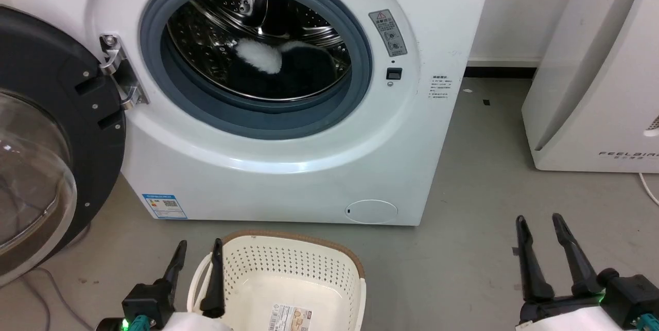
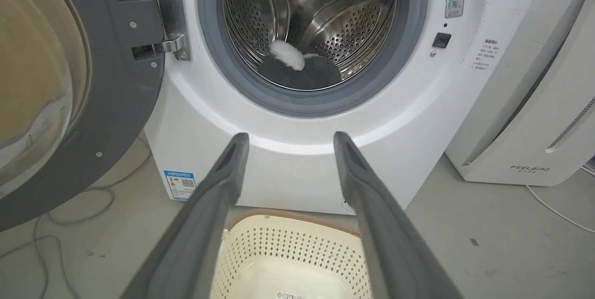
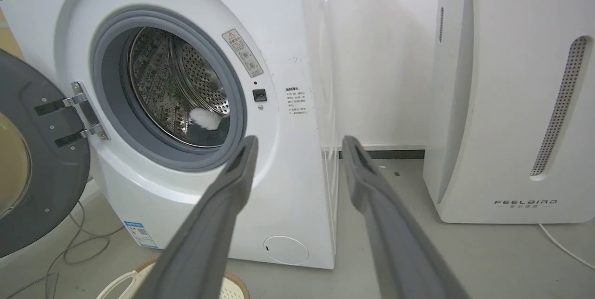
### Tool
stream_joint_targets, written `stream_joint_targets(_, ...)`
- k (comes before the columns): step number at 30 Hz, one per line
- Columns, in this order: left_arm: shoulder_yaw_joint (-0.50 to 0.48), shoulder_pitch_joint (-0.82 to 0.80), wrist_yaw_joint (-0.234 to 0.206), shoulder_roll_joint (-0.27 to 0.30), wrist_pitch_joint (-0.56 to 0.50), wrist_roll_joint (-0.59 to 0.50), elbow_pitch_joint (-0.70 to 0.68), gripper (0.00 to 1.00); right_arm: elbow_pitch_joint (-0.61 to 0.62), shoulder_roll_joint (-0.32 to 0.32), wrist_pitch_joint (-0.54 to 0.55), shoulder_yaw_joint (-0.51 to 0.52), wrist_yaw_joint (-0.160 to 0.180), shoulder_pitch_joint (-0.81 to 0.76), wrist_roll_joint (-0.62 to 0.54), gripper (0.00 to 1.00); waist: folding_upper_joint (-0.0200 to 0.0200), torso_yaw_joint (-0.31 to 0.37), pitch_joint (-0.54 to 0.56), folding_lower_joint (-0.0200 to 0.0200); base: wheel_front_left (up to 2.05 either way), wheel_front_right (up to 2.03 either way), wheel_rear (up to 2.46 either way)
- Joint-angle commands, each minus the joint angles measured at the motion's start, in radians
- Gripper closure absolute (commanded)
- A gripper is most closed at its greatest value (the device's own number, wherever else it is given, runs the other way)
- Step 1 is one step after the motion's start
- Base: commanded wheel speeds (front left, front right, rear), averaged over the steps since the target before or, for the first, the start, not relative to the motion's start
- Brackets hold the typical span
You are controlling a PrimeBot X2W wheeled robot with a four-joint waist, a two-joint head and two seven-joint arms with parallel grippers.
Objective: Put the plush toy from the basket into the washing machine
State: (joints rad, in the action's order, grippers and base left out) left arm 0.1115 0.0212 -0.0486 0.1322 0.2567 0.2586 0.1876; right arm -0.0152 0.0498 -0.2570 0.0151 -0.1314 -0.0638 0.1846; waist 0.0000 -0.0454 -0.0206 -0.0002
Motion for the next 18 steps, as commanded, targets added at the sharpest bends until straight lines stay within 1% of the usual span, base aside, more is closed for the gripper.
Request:
stream_joint_targets(1,0.0,0.0,0.0,0.0,-0.001,0.0,0.0,1.0,0.0,0.0,0.0,0.0,0.0,0.001,0.0,1.0,0.0,0.0,0.0,0.0002,0.0,0.0,0.0)
stream_joint_targets(18,-0.012,-0.003,0.005,-0.009,-0.031,-0.03,-0.021,1.0,0.002,0.0,0.03,-0.001,0.0,0.009,-0.022,1.0,0.0,0.005,0.003,0.0002,0.0,0.0,0.0)
